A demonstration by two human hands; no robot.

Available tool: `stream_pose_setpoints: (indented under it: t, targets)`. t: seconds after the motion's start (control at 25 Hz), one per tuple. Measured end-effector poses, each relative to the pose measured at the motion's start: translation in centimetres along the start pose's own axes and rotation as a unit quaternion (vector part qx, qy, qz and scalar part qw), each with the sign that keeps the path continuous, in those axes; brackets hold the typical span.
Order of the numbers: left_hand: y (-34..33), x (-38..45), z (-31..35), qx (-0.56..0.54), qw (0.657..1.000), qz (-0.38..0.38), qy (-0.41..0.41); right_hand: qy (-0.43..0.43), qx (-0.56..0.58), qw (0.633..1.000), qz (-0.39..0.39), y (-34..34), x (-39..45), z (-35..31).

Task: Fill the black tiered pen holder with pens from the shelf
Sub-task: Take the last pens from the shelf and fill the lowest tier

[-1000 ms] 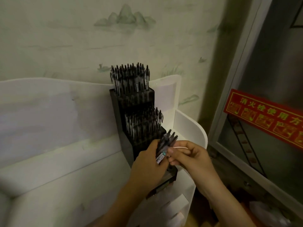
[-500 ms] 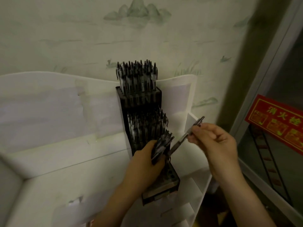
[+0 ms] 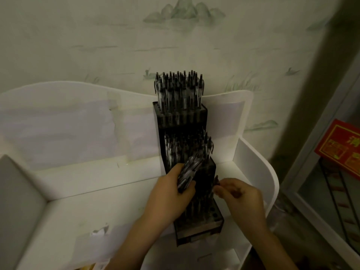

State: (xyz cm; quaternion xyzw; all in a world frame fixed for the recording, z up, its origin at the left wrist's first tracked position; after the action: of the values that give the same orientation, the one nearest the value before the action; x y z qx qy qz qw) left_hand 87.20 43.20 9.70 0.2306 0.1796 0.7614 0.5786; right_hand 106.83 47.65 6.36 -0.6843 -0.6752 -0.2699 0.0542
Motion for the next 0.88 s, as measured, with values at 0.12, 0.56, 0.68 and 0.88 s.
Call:
stream_pose_setpoints:
  t: [0.12, 0.56, 0.68, 0.88]
  targets:
    - [0.3, -0.2, -0.1, 0.003, 1.0, 0.003, 0.004, 0.016, -0.016, 1.0, -0.014, -1.0, -0.5, 0.8]
    - [0.4, -0.8, -0.4, 0.001, 1.0, -0.001, 0.007, 0.026, -0.11, 0.989, -0.1, -2.6, -0.6, 2.4]
    - [0.3, -0.7, -0.2, -0.001, 1.0, -0.003, 0.0, 0.036, -0.156, 0.977, -0.141, -2.6, 0.2, 2.2]
    - [0.4, -0.7, 0.1, -0.007, 1.0, -0.001, -0.009, 0.084, -0.172, 0.974, -0.117, -2.9, -0.7, 2.0]
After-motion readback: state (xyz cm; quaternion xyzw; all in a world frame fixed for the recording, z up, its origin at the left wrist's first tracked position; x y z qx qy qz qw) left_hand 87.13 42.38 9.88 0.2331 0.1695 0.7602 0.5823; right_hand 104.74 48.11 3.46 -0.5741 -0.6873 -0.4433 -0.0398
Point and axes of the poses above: each hand's wrist, its own x-axis towards the middle knuckle, its own y-axis out of the back of the hand, z = x × y, the point moved 5 cm from there along x, towards the middle knuckle, and after that the axes turned 9 degrees about y, right-handed, at the moved point
